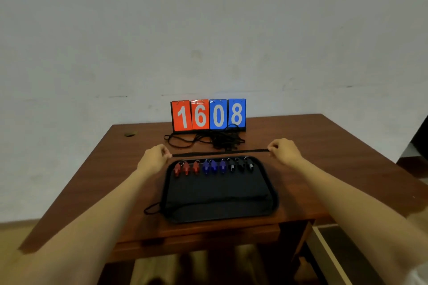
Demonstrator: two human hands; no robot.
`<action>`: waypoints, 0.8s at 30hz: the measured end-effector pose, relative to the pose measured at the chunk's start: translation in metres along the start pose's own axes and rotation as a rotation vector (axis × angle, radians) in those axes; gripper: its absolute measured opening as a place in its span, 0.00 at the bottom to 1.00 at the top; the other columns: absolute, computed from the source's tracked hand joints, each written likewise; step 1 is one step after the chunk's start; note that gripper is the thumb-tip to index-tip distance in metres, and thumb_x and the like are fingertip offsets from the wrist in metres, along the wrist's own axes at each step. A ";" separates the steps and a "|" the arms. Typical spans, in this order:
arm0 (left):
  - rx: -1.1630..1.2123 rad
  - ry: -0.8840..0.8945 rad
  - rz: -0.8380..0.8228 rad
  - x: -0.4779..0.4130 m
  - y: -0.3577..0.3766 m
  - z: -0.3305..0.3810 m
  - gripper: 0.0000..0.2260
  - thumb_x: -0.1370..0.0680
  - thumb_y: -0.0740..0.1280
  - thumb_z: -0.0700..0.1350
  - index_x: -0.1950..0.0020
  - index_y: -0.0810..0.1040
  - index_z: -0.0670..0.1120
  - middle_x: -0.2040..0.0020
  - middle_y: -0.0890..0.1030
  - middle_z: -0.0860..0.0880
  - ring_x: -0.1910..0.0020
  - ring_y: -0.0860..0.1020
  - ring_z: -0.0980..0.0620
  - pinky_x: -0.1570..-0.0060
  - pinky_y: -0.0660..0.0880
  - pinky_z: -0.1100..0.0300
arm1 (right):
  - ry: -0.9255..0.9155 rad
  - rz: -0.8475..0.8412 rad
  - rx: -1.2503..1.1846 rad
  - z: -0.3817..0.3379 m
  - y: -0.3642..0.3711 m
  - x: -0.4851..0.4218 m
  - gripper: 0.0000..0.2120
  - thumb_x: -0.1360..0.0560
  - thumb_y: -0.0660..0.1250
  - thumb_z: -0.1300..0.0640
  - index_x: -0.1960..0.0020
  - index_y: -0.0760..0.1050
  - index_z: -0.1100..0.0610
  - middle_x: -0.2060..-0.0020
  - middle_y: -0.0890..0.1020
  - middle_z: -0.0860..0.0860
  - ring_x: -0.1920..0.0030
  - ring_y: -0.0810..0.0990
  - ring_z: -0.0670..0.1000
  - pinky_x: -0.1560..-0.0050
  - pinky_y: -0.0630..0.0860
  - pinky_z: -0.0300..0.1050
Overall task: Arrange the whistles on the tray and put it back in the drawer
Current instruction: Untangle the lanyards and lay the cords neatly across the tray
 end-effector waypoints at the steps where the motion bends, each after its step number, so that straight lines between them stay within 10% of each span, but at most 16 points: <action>1: -0.015 -0.022 -0.019 0.005 0.006 -0.008 0.06 0.21 0.63 0.44 0.57 0.75 0.47 0.59 0.79 0.49 0.57 0.77 0.47 0.56 0.73 0.53 | 0.015 -0.014 0.000 0.006 0.007 0.005 0.06 0.21 0.62 0.58 0.50 0.78 0.56 0.57 0.84 0.53 0.55 0.82 0.55 0.52 0.79 0.51; 8: -0.030 -0.128 -0.055 0.035 0.034 -0.039 0.07 0.22 0.62 0.42 0.60 0.74 0.48 0.65 0.77 0.53 0.57 0.76 0.47 0.55 0.73 0.54 | 0.056 -0.125 0.102 0.032 0.046 0.032 0.09 0.22 0.61 0.62 0.59 0.77 0.60 0.69 0.77 0.45 0.67 0.76 0.48 0.65 0.73 0.44; 24: -0.123 -0.123 -0.071 0.059 0.059 -0.062 0.05 0.24 0.62 0.41 0.56 0.78 0.45 0.49 0.77 0.44 0.54 0.77 0.42 0.58 0.74 0.53 | 0.021 -0.180 0.084 0.056 0.085 0.058 0.12 0.21 0.61 0.61 0.58 0.80 0.61 0.59 0.82 0.51 0.68 0.65 0.41 0.67 0.68 0.38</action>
Point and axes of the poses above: each hand's wrist, its own x-axis away from the middle knuckle, its own y-axis out of the palm, z = x × y, the point moved 10 cm from there along -x, towards the middle knuckle
